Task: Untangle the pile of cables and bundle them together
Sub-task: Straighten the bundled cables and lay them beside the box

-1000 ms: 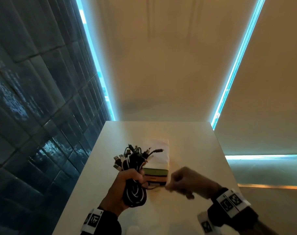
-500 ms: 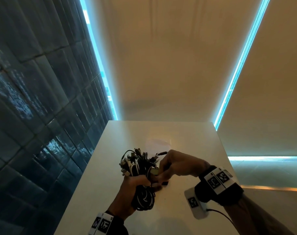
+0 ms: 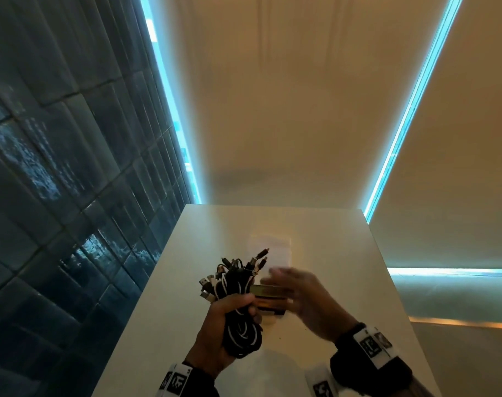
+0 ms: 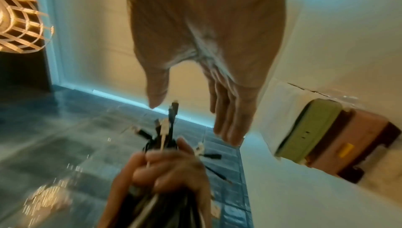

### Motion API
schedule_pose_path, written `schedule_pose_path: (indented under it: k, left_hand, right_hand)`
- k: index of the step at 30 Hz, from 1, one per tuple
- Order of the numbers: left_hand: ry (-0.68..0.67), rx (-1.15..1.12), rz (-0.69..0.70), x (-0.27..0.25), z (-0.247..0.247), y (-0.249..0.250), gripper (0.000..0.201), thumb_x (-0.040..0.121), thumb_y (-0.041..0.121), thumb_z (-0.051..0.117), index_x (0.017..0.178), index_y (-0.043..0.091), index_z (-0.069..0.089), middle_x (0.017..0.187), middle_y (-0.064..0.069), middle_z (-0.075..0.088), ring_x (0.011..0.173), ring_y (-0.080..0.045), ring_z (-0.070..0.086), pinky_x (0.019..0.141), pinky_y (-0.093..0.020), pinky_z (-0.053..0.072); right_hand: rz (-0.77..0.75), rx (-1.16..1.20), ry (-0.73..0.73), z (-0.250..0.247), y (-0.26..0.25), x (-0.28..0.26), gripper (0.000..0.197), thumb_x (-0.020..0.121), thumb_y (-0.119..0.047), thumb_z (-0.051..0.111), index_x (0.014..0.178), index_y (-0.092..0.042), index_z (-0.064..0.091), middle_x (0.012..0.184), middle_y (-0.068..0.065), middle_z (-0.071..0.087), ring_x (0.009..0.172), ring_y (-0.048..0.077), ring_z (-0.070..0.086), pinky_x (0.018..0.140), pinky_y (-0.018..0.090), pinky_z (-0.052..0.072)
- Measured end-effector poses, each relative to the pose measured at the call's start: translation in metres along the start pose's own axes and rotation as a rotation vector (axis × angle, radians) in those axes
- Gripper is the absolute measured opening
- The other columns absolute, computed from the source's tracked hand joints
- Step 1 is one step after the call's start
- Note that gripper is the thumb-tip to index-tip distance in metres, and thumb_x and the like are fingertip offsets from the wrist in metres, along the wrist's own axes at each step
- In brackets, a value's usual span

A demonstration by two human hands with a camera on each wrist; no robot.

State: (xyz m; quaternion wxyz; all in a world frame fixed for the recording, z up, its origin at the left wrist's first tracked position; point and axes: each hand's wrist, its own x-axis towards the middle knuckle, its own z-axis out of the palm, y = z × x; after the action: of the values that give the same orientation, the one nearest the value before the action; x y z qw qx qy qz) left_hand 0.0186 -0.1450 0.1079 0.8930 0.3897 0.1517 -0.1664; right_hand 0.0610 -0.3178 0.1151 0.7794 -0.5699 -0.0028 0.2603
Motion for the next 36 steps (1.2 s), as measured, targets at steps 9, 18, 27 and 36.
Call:
schedule_pose_path:
  k: [9, 18, 27, 36]
  left_hand:
    - [-0.126, 0.132, -0.163, -0.006, 0.008, -0.012, 0.036, 0.053, 0.001, 0.069, 0.088, -0.003, 0.063, 0.061, -0.01, 0.045, 0.051, -0.02, 0.045, 0.051, -0.032, 0.043]
    - [-0.356, 0.198, -0.269, -0.016, 0.002, 0.007, 0.039, 0.055, 0.011, 0.078, 0.09, -0.002, 0.065, 0.067, -0.013, 0.057, 0.064, -0.027, 0.061, 0.064, -0.04, 0.053]
    - [-0.235, 0.32, -0.289, -0.022, -0.005, -0.002, 0.029, 0.053, 0.01, 0.076, 0.078, -0.002, 0.068, 0.064, -0.014, 0.051, 0.058, -0.025, 0.054, 0.06, -0.035, 0.048]
    - [-0.113, 0.399, -0.188, -0.02, -0.003, -0.015, 0.021, 0.048, 0.014, 0.068, 0.055, 0.001, 0.053, 0.056, -0.012, 0.046, 0.046, -0.025, 0.043, 0.05, -0.028, 0.042]
  right_hand:
    - [0.089, -0.086, -0.399, 0.024, 0.003, 0.001, 0.051, 0.086, -0.047, 0.067, 0.113, -0.005, 0.057, 0.075, 0.012, 0.049, 0.057, 0.019, 0.052, 0.051, 0.028, 0.048]
    - [-0.053, 0.147, -0.283, 0.041, 0.019, 0.007, 0.065, 0.082, -0.021, 0.075, 0.139, -0.018, 0.044, 0.129, 0.047, 0.038, 0.106, 0.063, 0.038, 0.093, 0.082, 0.013]
    - [-0.177, 0.178, -0.194, 0.058, 0.011, 0.004, 0.044, 0.073, 0.009, 0.065, 0.113, -0.006, 0.054, 0.097, 0.025, 0.055, 0.083, 0.043, 0.061, 0.071, 0.045, 0.055]
    - [-0.142, 0.249, -0.269, 0.054, 0.019, 0.005, 0.053, 0.072, 0.006, 0.065, 0.122, -0.007, 0.053, 0.106, 0.025, 0.054, 0.089, 0.044, 0.06, 0.076, 0.048, 0.053]
